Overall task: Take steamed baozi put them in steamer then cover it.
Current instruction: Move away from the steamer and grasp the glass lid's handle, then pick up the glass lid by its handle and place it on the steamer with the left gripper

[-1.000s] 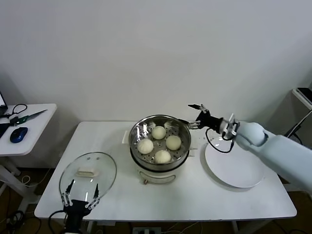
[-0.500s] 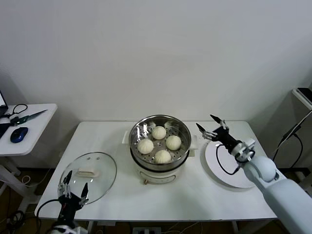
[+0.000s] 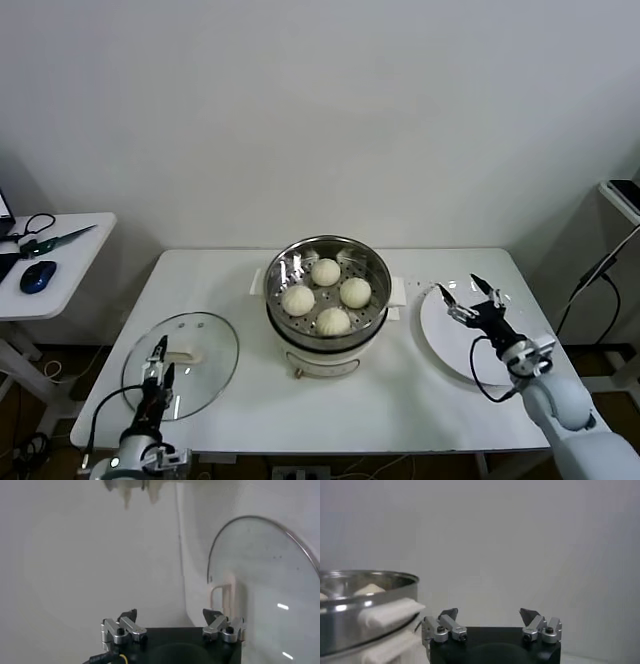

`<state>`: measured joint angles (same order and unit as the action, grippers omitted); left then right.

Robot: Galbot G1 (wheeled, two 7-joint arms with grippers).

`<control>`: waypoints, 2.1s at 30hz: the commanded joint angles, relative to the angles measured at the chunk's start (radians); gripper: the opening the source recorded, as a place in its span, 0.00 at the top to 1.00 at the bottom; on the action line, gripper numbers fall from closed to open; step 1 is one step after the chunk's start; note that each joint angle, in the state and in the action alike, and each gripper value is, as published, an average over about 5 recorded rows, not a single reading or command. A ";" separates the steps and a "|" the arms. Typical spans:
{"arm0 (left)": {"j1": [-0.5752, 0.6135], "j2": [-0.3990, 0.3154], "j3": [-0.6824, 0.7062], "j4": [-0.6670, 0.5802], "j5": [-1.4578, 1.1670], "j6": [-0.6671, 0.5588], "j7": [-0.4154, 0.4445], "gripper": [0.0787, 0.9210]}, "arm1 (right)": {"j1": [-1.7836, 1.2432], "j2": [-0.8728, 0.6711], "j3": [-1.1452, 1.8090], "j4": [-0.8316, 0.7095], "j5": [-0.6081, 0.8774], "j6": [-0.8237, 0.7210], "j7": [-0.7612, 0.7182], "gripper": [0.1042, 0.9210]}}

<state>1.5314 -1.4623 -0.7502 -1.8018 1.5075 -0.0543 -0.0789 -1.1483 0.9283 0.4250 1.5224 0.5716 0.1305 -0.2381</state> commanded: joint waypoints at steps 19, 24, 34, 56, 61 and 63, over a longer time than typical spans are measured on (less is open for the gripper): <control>-0.258 0.054 0.000 0.329 0.082 -0.052 -0.099 0.12 | -0.106 0.067 0.113 -0.043 -0.097 0.018 -0.035 0.12; -0.273 0.055 0.007 0.350 0.063 -0.054 -0.101 0.12 | -0.106 0.080 0.110 -0.054 -0.121 0.026 -0.041 0.12; -0.271 0.044 -0.002 0.375 0.039 -0.078 -0.102 0.19 | -0.110 0.103 0.114 -0.068 -0.151 0.037 -0.052 0.12; -0.240 0.042 0.000 0.325 -0.011 -0.091 -0.116 0.90 | -0.114 0.129 0.122 -0.090 -0.187 0.058 -0.076 0.12; -0.185 0.050 0.008 0.195 -0.079 -0.067 -0.108 0.91 | -0.114 0.131 0.125 -0.093 -0.187 0.062 -0.081 0.12; -0.160 0.054 0.010 0.143 -0.104 -0.056 -0.100 0.91 | -0.114 0.131 0.125 -0.095 -0.188 0.063 -0.082 0.12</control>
<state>1.3003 -1.4153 -0.7461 -1.4748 1.4965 -0.1376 -0.1882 -1.2622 1.0581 0.5496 1.4301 0.3885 0.1920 -0.3177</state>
